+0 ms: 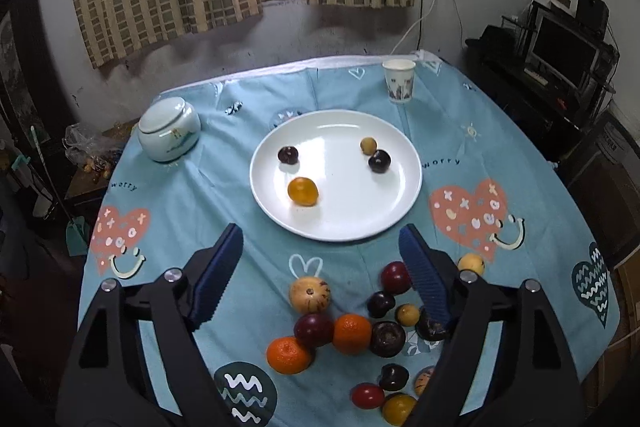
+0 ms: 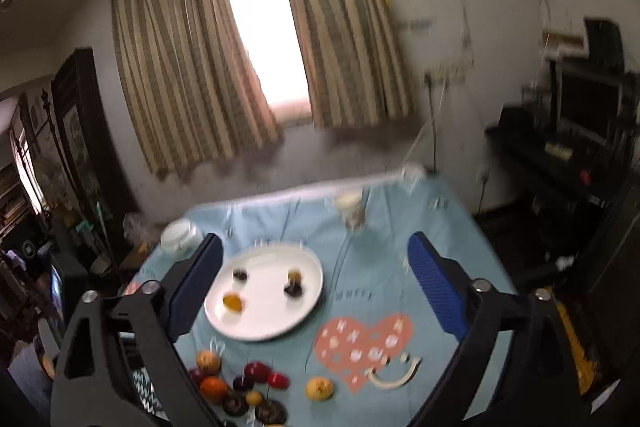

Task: Organize fruits
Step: 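Place both plums on the white plate and open both tools, then move both tools back to the fruit cluster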

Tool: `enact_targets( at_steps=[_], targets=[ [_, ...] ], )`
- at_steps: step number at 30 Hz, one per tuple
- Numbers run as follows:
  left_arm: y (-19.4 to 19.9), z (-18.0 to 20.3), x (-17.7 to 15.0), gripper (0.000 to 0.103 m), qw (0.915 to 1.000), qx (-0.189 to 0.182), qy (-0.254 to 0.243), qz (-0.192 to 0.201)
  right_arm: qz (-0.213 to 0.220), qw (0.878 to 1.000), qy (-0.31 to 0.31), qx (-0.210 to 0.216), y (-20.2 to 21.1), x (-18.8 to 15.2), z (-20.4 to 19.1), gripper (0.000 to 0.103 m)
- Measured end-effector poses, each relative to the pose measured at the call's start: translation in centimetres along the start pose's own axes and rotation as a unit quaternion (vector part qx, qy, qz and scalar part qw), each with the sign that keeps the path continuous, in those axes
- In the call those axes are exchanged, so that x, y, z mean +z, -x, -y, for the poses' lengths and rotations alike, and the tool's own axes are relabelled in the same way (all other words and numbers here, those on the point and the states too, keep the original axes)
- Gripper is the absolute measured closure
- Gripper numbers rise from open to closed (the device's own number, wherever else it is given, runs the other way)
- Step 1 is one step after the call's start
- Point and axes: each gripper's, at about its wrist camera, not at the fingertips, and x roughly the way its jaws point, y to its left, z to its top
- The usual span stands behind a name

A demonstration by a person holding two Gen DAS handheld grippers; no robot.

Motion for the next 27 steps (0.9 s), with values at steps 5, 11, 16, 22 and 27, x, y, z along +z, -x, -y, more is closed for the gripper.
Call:
enact_targets(
  at_steps=[5,11,16,22,27],
  targets=[
    [2.5,-0.4,0.2,0.02,0.9997,0.007,0.009,0.021,0.187,0.982,0.017,-0.03,10.5,5.2,-2.2,0.001],
    [4.0,-0.5,-0.9,0.019,0.9996,0.016,0.006,0.024,0.19,0.977,0.021,0.092,14.4,4.0,-3.6,0.001],
    [3.7,-0.2,-3.4,0.018,0.9998,0.019,-0.007,-0.002,0.041,0.995,0.003,0.09,7.6,0.1,-3.4,0.001],
    [2.7,-1.4,-7.0,0.018,0.9983,0.032,-0.002,-0.048,-0.236,0.97,0.04,0.035,-2.6,-13.2,-2.2,0.001],
    [2.0,-1.4,-10.8,0.018,0.9949,0.018,-0.025,-0.096,-0.386,0.916,0.104,0.044,-5.4,-23.5,-2.6,0.016]
  ],
)
